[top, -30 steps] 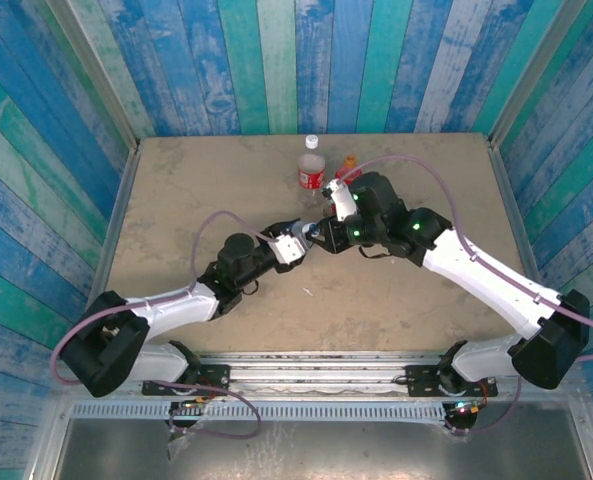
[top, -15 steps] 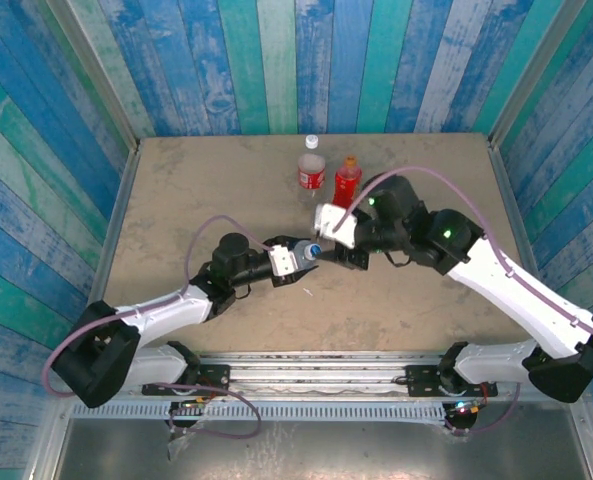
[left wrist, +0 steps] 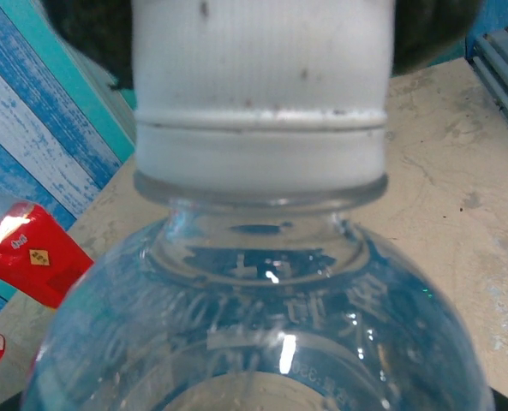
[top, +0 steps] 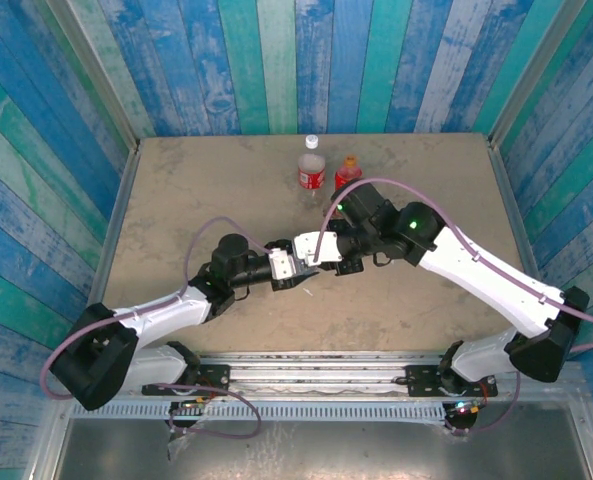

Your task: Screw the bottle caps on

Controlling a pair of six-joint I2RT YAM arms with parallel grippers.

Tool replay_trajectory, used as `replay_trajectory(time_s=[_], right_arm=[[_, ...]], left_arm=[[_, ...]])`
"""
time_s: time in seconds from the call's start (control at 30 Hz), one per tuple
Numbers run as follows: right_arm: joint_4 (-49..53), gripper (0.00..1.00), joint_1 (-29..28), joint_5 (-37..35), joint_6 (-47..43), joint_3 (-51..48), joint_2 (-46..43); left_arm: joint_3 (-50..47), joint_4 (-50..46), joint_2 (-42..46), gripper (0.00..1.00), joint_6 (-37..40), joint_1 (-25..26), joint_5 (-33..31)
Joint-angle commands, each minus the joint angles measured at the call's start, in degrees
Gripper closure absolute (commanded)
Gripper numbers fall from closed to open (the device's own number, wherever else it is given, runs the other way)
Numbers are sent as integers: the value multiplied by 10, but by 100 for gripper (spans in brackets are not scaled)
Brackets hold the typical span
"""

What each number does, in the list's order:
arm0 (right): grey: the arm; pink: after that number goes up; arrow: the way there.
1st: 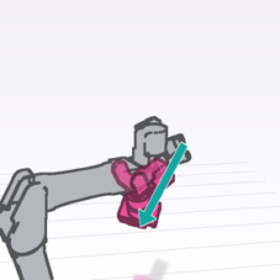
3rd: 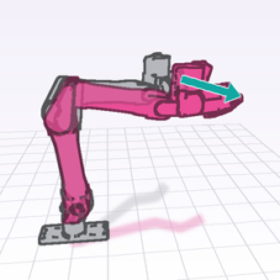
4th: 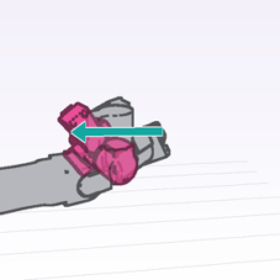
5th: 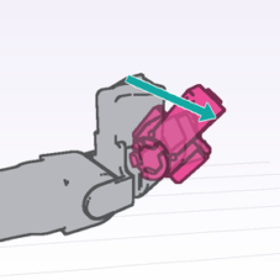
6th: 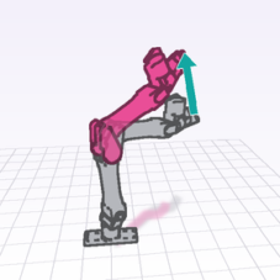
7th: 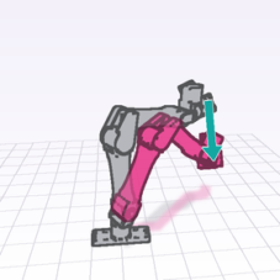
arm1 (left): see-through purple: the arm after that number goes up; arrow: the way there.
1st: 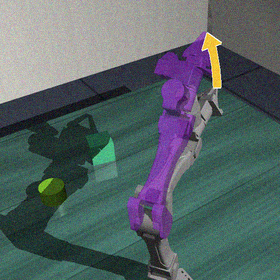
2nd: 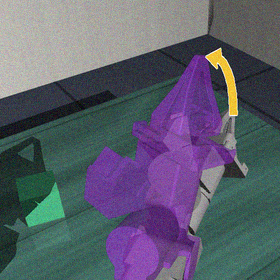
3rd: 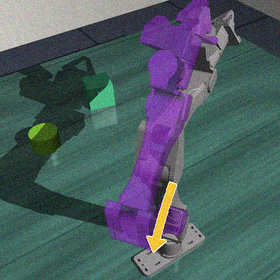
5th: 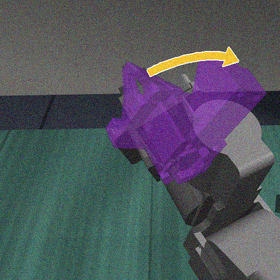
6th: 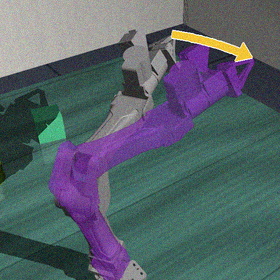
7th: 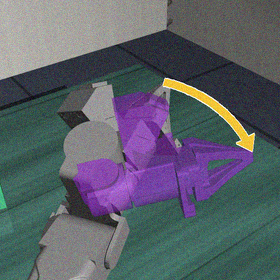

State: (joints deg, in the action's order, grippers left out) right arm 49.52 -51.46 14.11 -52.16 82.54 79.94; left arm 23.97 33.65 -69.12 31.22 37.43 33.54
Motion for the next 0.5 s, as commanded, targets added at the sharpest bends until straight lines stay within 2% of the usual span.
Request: replay_trajectory(time_s=[0.0,0.13,0.23,0.4,0.47], right_arm=[[27,80,0,-14,-5,13,7],[27,81,0,-15,13,9,4],[1,87,0,-36,86,1,0],[-97,96,0,-113,371,-32,-13],[-119,98,0,-129,452,-57,-24]], left_arm=[[-2,0,24,98,-7,-3,5],[-5,5,26,98,-8,-2,2],[-7,14,30,98,-13,-2,-9],[-13,45,29,97,-25,-2,-51],[-13,55,26,97,-25,-3,-58]])
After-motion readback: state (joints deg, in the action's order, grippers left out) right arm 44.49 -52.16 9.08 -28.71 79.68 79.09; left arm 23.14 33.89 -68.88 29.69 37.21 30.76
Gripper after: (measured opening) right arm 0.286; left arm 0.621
